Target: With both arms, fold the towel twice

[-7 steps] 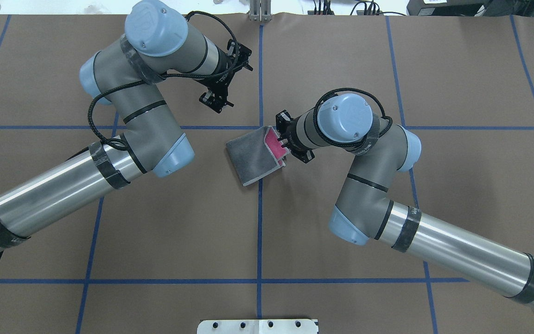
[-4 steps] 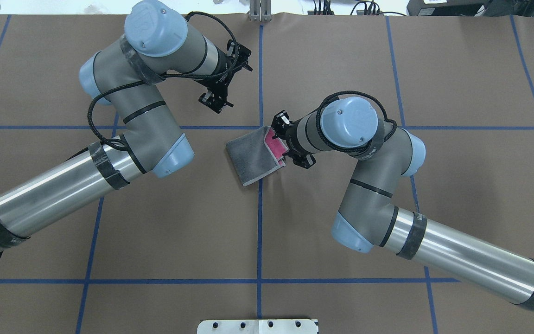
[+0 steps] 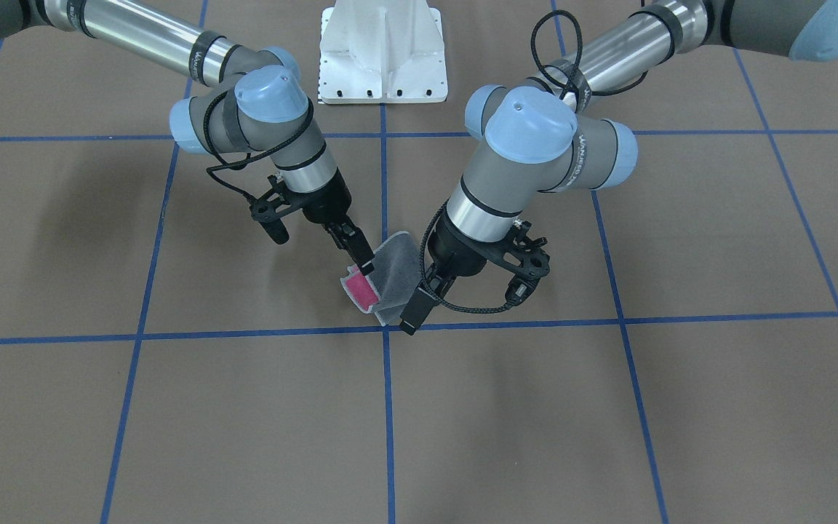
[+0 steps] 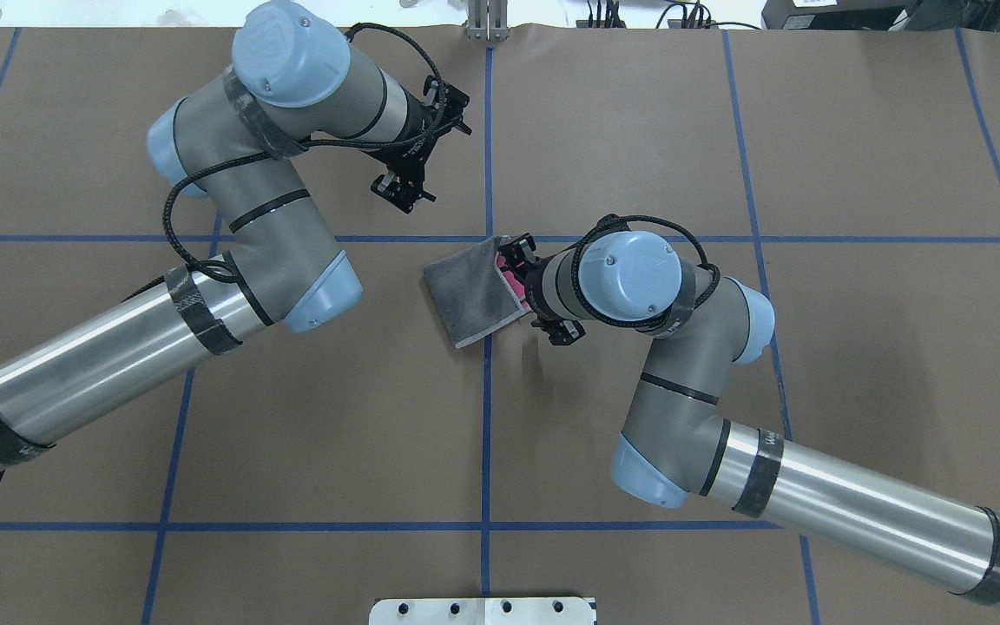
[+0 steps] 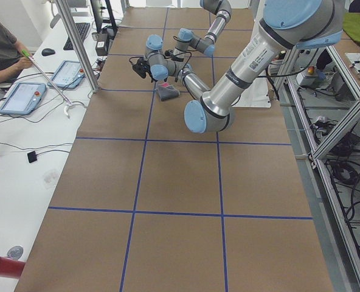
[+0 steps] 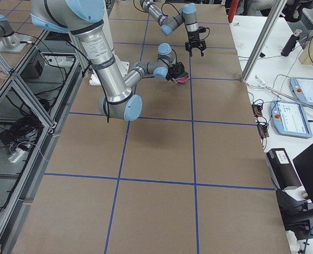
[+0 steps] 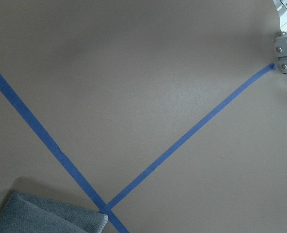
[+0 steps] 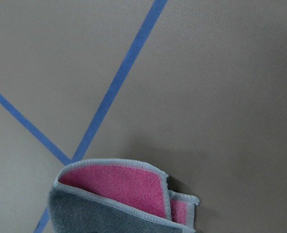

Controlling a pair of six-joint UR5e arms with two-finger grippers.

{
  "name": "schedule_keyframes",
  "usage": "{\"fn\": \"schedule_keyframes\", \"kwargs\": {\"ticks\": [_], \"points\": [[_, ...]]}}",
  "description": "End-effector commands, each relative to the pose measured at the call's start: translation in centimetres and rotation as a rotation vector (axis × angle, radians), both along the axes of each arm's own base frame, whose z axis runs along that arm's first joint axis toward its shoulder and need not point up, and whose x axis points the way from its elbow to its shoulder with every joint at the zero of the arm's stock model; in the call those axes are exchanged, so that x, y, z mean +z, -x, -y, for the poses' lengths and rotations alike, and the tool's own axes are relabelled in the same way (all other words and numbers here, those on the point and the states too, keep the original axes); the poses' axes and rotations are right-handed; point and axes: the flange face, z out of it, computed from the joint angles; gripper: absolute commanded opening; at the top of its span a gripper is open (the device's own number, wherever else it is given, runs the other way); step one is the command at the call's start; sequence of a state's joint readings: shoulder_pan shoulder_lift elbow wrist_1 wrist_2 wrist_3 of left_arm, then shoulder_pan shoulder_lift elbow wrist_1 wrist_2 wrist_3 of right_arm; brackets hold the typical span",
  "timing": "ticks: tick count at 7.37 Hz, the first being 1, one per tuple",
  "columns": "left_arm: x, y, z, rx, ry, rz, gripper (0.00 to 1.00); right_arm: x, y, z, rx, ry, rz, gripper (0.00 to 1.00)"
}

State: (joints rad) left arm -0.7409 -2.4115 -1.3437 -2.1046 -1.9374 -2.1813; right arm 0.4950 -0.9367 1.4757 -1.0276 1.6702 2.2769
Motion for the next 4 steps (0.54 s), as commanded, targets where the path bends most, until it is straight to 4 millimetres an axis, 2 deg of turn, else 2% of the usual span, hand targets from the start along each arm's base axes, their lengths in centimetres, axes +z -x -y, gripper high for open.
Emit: {"fn": "schedule_keyframes", "kwargs": {"ticks": [1,4], "points": [[0.0,0.0,0.0,0.0,0.0,0.0,0.99,-0.14,1.12,0.32,0.009,-0.003,-0.013,0.77],[0.0,0.0,0.0,0.0,0.0,0.0,0.99,0.56,1.71,-0.23,-0.003,-0.005,-0.027,0.74]]}}
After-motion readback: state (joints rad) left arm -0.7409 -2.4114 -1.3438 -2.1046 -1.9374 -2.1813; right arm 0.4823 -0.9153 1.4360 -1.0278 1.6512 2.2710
